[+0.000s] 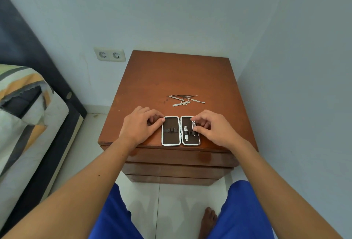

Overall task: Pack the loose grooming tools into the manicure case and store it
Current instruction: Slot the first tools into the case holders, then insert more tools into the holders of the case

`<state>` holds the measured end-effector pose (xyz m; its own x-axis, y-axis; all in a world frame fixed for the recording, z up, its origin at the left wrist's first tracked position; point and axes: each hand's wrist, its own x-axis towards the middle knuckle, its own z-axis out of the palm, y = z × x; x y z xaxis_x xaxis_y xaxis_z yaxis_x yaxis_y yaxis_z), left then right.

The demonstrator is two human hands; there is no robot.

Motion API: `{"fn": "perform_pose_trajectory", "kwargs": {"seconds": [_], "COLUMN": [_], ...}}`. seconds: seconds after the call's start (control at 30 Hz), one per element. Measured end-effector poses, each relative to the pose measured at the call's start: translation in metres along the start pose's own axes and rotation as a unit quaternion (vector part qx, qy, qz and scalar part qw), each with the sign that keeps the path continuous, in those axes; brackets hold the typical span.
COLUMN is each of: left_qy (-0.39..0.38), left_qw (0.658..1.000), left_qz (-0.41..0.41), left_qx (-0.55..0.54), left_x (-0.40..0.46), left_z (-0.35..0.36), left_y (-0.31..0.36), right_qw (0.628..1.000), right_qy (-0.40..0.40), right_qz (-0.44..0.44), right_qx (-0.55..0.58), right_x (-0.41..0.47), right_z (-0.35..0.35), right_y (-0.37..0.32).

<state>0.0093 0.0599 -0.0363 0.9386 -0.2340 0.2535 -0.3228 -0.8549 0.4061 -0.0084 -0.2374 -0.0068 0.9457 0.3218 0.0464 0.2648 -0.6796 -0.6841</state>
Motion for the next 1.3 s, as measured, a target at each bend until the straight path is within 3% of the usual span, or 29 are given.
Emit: {"fn": "perform_pose_trajectory", "kwargs": {"seconds": [0.57,0.77,0.9,1.07,1.3], "left_qy": [0.006,0.004,0.002,0.010,0.008], "left_qw": [1.000,1.000,1.000,1.000,1.000], "left_qz": [-0.003,-0.002,-0.003,-0.009,-0.007], "left_qx": [-0.007,-0.008,-0.007,-0.016,-0.012], "left_x": [-0.002,-0.001,0.000,-0.001,0.000], "left_z": [0.001,0.001,0.001,0.000,0.000], "left_y": [0.000,0.000,-0.001,0.000,0.000], "right_qw": [1.000,0.994,0.989,0.991,0.993], "right_qy": [-0.016,0.089,0.139,0.129,0.043], "right_qz": [-0.018,0.004,0.033,0.022,0.020], "right_qx": [0.001,0.064,0.046,-0.012,-0.105], "right_x": [-0.019,0.007,0.043,0.083,0.109], "right_z": [0.010,0.007,0.007,0.015,0.014], "right_y": [0.013,0.009,0.003,0.001,0.005]}}
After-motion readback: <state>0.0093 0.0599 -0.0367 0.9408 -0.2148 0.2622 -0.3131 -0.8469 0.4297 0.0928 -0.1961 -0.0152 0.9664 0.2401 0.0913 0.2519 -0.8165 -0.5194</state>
